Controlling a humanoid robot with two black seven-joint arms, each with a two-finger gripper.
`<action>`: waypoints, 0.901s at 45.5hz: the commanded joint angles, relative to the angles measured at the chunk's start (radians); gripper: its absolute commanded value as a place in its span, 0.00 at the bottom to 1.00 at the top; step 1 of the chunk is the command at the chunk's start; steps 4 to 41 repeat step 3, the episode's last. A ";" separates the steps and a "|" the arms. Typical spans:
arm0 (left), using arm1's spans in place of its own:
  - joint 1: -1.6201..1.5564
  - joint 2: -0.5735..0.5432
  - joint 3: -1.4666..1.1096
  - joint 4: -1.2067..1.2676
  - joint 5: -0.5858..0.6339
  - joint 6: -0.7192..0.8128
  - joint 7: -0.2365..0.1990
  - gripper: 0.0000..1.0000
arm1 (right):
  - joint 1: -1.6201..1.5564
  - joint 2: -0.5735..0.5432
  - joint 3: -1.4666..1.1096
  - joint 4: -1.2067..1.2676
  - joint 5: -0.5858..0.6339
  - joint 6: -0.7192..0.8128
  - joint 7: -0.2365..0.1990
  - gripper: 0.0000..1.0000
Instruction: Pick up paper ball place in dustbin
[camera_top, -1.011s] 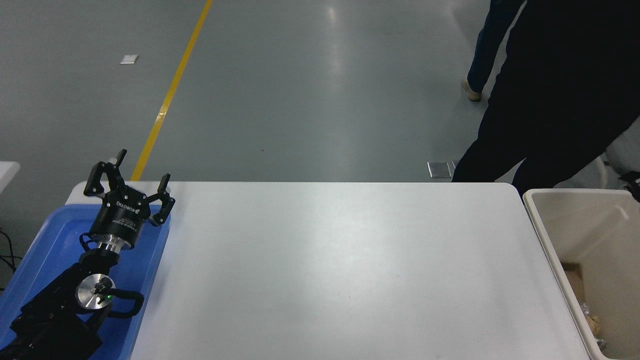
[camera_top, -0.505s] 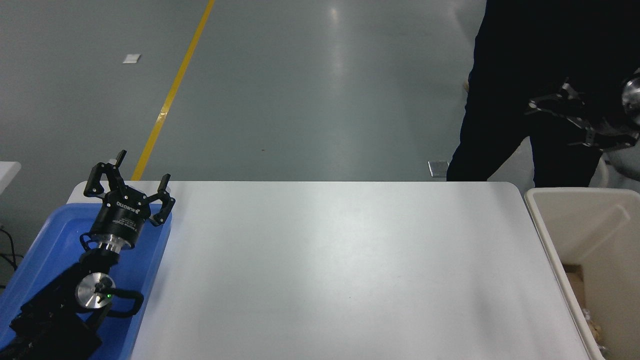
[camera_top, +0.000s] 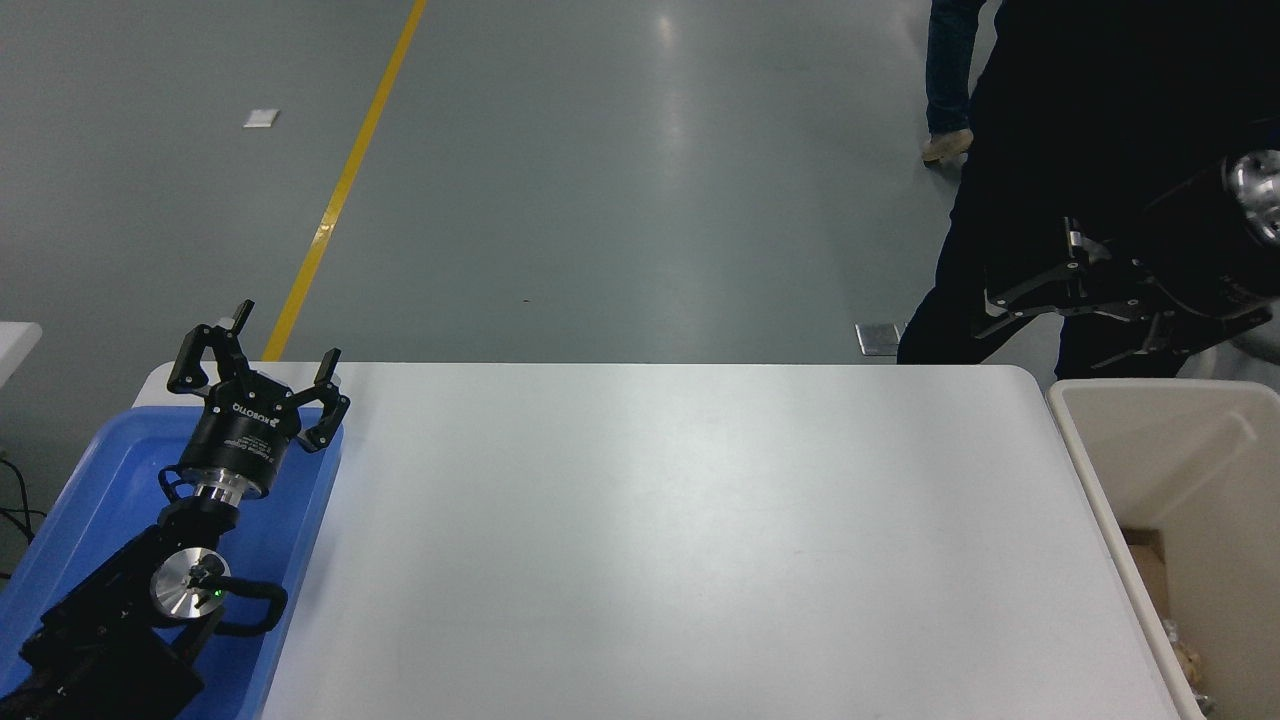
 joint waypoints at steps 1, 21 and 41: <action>0.000 0.000 0.001 0.000 -0.001 0.000 0.000 0.98 | 0.010 0.034 -0.008 0.008 -0.056 0.014 -0.002 1.00; 0.000 0.000 -0.001 0.000 0.001 0.000 0.000 0.98 | 0.008 0.036 -0.008 0.008 -0.056 0.014 -0.002 1.00; 0.000 0.000 -0.001 0.000 0.001 0.000 0.000 0.98 | 0.008 0.036 -0.008 0.008 -0.056 0.014 -0.002 1.00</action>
